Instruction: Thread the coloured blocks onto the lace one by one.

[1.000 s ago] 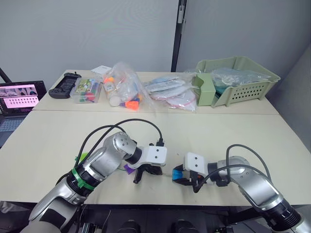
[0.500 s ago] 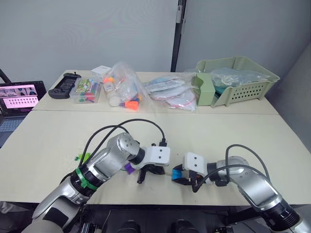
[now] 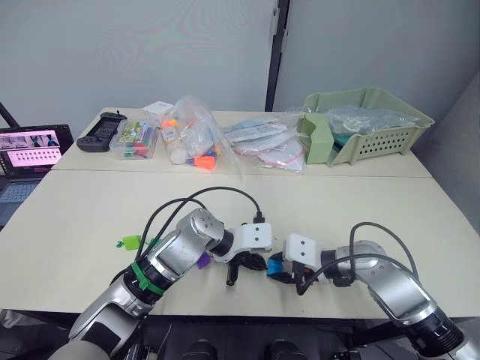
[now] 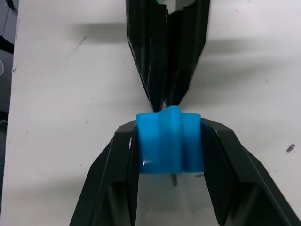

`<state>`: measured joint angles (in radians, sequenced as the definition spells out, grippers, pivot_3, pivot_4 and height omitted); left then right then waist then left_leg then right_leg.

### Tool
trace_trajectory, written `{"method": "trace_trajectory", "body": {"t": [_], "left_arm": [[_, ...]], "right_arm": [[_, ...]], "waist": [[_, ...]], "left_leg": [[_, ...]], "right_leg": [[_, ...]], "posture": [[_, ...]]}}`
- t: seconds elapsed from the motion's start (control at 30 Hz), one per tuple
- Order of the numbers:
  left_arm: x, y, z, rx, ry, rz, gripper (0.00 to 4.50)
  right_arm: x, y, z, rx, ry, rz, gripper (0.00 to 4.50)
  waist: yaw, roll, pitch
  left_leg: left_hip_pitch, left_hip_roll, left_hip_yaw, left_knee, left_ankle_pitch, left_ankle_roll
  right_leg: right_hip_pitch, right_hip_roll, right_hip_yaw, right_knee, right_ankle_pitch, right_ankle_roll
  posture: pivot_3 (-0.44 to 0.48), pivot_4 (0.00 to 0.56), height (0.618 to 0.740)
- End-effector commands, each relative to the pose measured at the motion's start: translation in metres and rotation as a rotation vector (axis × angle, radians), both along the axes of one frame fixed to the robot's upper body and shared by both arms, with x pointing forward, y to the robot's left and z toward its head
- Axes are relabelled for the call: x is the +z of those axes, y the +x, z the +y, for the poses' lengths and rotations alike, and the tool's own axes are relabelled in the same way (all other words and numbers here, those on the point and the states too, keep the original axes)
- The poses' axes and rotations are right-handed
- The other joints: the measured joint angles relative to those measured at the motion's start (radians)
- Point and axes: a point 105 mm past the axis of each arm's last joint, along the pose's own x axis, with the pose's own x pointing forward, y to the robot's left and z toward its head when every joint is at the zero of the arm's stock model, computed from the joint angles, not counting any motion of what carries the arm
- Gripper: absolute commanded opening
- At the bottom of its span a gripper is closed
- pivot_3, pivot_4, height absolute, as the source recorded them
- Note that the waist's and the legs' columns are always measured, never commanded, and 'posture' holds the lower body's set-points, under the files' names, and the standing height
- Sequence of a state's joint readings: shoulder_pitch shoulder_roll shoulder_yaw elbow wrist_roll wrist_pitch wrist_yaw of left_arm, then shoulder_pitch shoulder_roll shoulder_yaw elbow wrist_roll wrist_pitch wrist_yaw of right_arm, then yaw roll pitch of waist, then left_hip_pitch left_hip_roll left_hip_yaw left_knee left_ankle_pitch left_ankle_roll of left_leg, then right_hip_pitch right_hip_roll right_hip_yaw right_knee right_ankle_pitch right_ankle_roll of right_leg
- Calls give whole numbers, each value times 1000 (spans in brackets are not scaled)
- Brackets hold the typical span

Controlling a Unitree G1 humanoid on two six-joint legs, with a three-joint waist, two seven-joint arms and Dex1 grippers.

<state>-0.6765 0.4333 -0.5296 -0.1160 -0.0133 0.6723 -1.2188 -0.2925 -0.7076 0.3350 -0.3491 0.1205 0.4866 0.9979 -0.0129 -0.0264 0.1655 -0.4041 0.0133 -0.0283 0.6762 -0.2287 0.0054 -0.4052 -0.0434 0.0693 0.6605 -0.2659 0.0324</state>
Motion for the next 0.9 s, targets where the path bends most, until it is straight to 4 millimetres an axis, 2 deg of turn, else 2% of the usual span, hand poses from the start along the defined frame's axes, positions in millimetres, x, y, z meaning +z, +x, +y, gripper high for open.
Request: {"method": "trace_trajectory", "body": {"t": [0.03, 0.13, 0.17, 0.37, 0.5, 0.73, 0.8, 0.9], "left_arm": [[28, -3, -10, -78, -139, -78, 1562], [35, -5, 1, -112, -170, -67, 2567], [35, -7, 6, -134, -172, -65, 2579], [26, 0, 28, -155, -136, -73, 2579], [15, 11, 28, -158, -131, -135, 2579], [-10, 10, 26, -231, -84, -188, 2579], [-11, 11, 24, -221, -100, -180, 2579], [-10, 11, 23, -220, -114, -181, 1707]], "right_arm": [[1, -2, 2, 0, 8, -6, 1362], [1, -3, -2, -7, 3, -3, 1362], [0, -3, -4, -9, -1, -1, 1362], [0, -4, -10, -20, -9, 2, 1362], [0, -3, -10, -29, -7, 1, 1362], [2, -4, -10, -36, -2, 0, 1362], [2, -4, -10, -38, -2, 0, 1362], [2, -4, -10, -40, -2, 1, 1362]], "waist": [[1, 0, 0], [-1, 0, 0], [-2, 0, 0], [3, 0, 0], [6, 0, 0], [5, 0, 0], [4, 0, 0], [4, 0, 0]], "left_leg": [[0, 0, 0, 0, 0, 0], [0, 0, 0, 0, 0, 0], [0, 0, 0, 0, 0, 0], [0, 0, 0, -1, 0, 0], [0, 0, 0, 0, 0, 0], [-1, 0, 0, 0, 0, 0], [0, 0, 0, 0, 0, 0], [-1, 0, 0, 0, 0, 0]], "right_leg": [[0, 0, 0, 0, 0, 0], [0, 0, 0, 0, 0, 0], [0, 0, 0, 0, 0, 0], [0, 0, 0, 0, 0, 0], [1, 0, 0, -2, 0, 0], [0, 0, 0, -2, 0, 0], [0, 0, 0, -2, 0, 0], [0, 0, 0, -2, 0, 0]], "posture": [[0, 150, 740], [0, 150, 740], [0, 150, 740], [0, 150, 740], [0, 150, 740], [0, 150, 740], [0, 150, 740], [0, 150, 740]]}}
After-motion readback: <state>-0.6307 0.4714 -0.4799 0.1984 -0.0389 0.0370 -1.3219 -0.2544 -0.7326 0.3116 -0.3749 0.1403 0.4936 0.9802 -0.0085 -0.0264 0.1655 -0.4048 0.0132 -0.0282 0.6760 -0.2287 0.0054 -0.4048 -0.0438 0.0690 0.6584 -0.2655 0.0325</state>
